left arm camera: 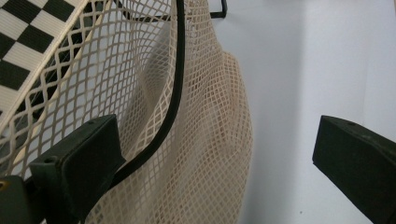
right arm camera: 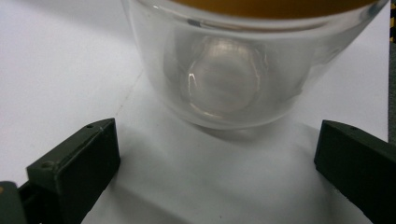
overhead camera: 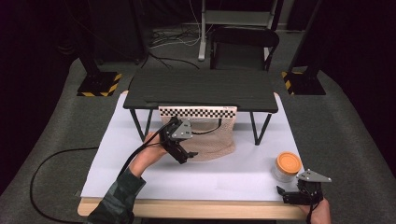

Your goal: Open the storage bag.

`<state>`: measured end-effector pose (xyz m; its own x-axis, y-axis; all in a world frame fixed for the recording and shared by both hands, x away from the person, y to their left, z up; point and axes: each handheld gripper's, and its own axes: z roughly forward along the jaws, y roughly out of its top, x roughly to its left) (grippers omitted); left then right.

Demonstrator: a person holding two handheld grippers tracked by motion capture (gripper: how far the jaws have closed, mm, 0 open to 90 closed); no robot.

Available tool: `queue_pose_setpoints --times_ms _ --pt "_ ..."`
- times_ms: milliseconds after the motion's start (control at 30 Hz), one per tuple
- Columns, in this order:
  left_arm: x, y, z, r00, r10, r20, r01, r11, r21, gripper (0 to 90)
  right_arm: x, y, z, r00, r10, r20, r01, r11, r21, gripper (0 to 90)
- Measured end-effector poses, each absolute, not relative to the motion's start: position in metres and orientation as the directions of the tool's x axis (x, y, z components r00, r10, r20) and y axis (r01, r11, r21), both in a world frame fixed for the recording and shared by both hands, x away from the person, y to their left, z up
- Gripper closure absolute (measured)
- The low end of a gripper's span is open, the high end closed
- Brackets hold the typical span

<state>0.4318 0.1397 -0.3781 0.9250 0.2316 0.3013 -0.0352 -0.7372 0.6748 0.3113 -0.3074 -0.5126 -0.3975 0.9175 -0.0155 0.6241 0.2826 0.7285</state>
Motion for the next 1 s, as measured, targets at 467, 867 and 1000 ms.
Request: queue_pose_setpoints --times_ms 467,867,1000 --pt "0.451 0.128 -0.392 0.946 0.216 0.243 -0.004 -0.739 0.674 1.0 0.311 -0.308 -0.513 -0.398 0.917 -0.016 0.623 0.284 0.729 0.0" --pt "0.456 0.123 -0.403 0.957 0.202 0.208 0.025 -0.771 0.636 0.8 0.311 -0.308 -0.513 -0.398 0.917 -0.015 0.624 0.283 0.729 0.0" --pt "0.456 0.124 -0.404 0.962 0.196 0.187 0.035 -0.774 0.632 0.5 0.311 -0.308 -0.513 -0.398 0.917 -0.015 0.624 0.282 0.729 0.0"
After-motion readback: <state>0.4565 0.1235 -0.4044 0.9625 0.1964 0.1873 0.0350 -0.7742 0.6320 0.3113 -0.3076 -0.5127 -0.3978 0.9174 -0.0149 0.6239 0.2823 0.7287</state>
